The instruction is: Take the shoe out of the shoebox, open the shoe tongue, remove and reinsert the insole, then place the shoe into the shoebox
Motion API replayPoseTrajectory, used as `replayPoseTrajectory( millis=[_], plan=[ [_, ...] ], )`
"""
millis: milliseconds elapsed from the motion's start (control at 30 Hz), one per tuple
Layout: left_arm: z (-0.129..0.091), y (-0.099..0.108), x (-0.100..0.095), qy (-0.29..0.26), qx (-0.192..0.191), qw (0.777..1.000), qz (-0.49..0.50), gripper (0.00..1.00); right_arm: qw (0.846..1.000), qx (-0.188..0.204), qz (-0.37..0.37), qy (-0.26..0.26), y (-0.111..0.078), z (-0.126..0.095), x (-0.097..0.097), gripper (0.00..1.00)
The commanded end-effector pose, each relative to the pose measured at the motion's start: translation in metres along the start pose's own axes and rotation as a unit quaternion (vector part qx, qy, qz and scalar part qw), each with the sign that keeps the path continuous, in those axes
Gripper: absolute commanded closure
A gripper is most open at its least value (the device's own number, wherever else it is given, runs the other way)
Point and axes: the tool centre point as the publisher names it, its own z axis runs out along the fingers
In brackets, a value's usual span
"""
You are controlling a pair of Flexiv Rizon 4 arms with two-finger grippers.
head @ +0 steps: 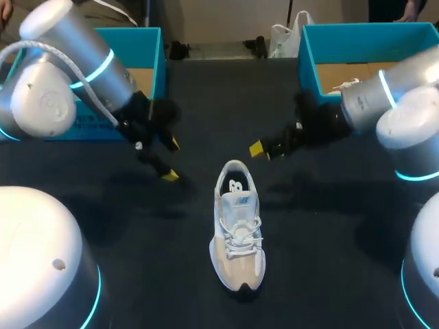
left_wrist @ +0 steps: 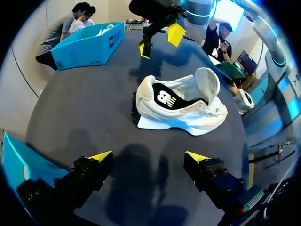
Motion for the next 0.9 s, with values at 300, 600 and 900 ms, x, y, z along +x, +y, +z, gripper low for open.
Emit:
replayPoseTrajectory(
  millis=[300, 600, 900],
  plan=[
    [-0.08, 0.019, -0.026, 0.078, 0.007, 0.996, 0.036, 0.0, 0.981, 0.149, 0.024, -0.122, 0.022, -0.022, 0.013, 0.16],
    [-0.148, 0.038, -0.057, 0.086, -0.025, 0.992, 0.087, 0.0, 0.973, 0.125, 0.038, -0.188, 0.03, -0.023, 0.038, 0.6],
    [-0.188, 0.049, -0.075, 0.108, -0.05, 0.98, 0.158, 0.0, 0.958, 0.071, 0.072, -0.267, 0.028, -0.016, 0.067, 1.0]
  ],
)
